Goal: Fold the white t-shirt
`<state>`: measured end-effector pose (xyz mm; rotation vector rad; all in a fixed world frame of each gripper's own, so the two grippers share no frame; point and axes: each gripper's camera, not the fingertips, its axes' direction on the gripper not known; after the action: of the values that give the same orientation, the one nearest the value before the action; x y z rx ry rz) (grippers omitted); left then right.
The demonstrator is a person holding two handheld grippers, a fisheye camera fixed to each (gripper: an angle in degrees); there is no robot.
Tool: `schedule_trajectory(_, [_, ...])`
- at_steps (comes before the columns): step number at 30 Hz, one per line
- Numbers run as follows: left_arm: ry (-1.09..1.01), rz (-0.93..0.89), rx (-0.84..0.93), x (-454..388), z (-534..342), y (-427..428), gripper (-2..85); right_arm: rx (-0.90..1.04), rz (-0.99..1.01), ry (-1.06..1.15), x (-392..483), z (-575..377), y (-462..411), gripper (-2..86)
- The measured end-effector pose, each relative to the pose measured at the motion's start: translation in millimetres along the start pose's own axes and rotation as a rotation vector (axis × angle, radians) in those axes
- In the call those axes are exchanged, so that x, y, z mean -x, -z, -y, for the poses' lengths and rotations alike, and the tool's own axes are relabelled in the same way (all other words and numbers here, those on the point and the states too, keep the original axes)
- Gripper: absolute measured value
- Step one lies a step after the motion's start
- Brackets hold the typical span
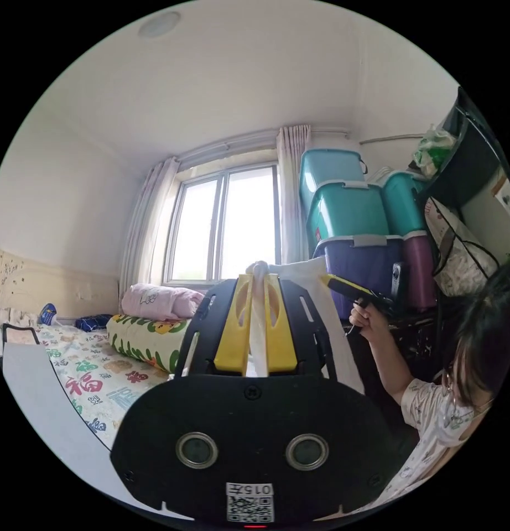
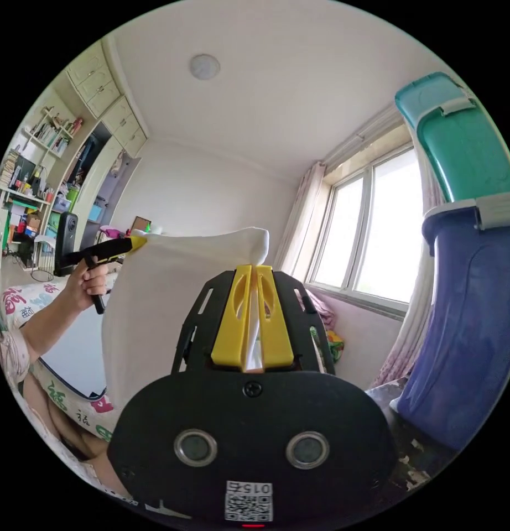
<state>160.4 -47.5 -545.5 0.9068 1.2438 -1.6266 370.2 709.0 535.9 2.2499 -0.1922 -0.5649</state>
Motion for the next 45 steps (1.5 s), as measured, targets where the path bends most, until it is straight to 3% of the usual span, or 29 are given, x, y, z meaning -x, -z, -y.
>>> schedule_trajectory(6, [0.076, 0.092, 0.154, 84.6, -35.5, -77.9, 1.0, 0.215, -0.003, -0.016, -29.2, -17.3, -153.2, -0.5])
schedule_trajectory(11, [0.142, 0.229, 0.374, 184.7, -81.3, -192.7, 1.3, 0.46, -0.096, -0.036, -49.5, -44.1, -339.1, -0.4])
schedule_trajectory(16, [0.254, 0.278, 0.479, 254.7, -128.7, -263.8, 1.4, 0.666, -0.183, 0.031, -53.0, -98.6, -483.5, -0.2])
schedule_trajectory(20, [0.35, 0.214, 0.472, 305.5, -152.0, -293.8, 1.5, 0.635, -0.362, 0.247, -35.7, -141.8, -553.1, 0.1])
schedule_trajectory(30, [0.379, 0.184, 0.485, 362.7, -118.1, -318.9, 2.4, 0.601, -0.252, 0.116, -112.9, -141.0, -625.3, 0.1])
schedule_trajectory(36, [0.248, 0.384, 0.576, 356.3, -49.9, -285.9, 2.6, 0.52, -0.129, -0.085, -179.4, -138.0, -627.7, 1.7])
schedule_trajectory(39, [0.173, 0.442, 0.558, 346.2, -13.1, -238.3, 1.6, 0.533, -0.266, 0.006, -186.1, -121.5, -624.4, 3.6])
schedule_trajectory(41, [0.143, 0.405, 0.515, 331.6, 12.0, -187.4, 1.4, 0.383, -0.508, 0.076, -184.4, -104.4, -602.1, 0.9])
schedule_trajectory(45, [0.123, 0.389, 0.414, 302.8, 40.1, -104.8, 1.4, 0.27, -0.511, 0.112, -191.0, -74.4, -572.9, -0.7])
